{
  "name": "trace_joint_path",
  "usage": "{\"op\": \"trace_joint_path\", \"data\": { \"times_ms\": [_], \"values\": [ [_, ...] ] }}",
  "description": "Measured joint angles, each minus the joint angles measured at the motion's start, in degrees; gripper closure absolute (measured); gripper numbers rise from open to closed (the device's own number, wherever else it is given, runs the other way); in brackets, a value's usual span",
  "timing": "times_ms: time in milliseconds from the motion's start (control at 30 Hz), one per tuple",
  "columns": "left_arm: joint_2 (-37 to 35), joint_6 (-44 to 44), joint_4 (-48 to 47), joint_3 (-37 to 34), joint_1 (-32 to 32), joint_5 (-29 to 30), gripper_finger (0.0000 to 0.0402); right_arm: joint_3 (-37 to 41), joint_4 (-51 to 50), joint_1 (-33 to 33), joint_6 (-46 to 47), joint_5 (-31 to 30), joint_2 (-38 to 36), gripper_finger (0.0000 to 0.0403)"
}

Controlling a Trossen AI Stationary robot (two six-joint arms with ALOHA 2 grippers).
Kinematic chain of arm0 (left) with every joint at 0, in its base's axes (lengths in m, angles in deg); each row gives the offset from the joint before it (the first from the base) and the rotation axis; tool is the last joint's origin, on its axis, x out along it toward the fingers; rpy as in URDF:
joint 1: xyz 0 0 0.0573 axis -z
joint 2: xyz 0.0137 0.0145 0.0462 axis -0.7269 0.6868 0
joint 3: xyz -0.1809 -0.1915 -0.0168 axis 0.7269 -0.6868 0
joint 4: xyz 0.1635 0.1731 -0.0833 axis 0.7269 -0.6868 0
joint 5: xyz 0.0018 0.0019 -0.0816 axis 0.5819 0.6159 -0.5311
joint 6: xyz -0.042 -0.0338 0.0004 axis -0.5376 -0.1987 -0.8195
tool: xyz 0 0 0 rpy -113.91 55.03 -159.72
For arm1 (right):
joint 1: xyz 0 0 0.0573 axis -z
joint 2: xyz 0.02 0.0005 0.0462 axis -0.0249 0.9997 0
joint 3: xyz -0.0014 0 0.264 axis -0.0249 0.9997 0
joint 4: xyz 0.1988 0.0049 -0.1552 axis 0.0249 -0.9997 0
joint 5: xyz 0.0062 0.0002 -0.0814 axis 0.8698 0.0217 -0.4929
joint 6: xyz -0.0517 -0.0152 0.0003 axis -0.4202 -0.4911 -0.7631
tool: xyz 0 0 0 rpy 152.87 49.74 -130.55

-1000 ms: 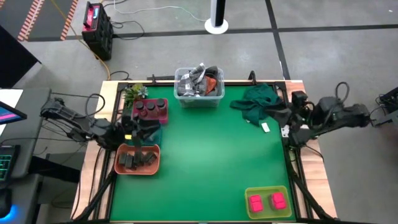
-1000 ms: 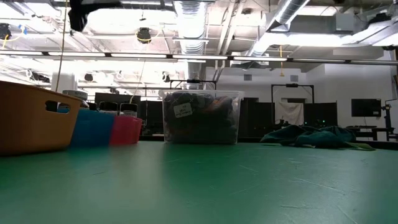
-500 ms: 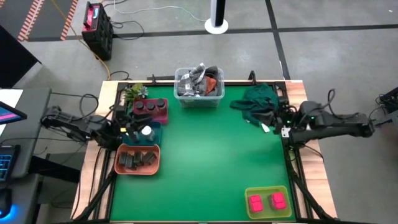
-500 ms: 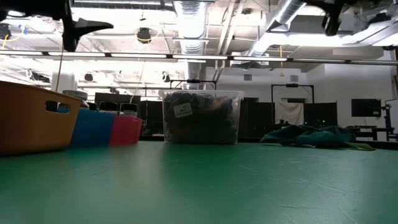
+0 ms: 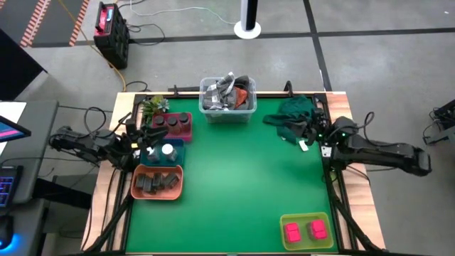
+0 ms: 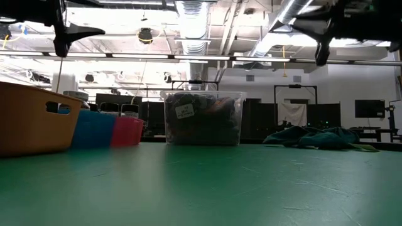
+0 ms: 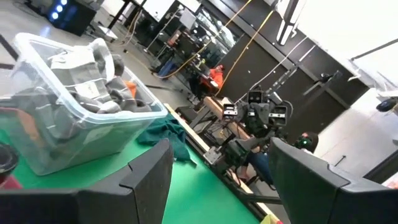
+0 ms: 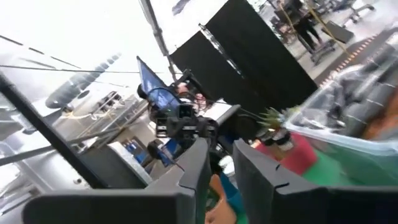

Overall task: Sort spices by type
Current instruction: Return to Home Position

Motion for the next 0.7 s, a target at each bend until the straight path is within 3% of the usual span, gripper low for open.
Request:
{"op": "trace_joint_path", "data": {
  "times_ms": [433, 700],
  "values": [
    [-3.69, -4.69, -8.45, 0.0, 0.0, 1.04, 0.0152, 5.58, 0.77, 13.97, 6.25, 16.43, -0.61, 0.0356],
    [-3.69, -6.42, -10.96, 0.0, 0.2, 1.04, 0.0152, 5.62, -5.44, 15.73, 1.98, 17.38, -4.4, 0.0382]
  ]
}}
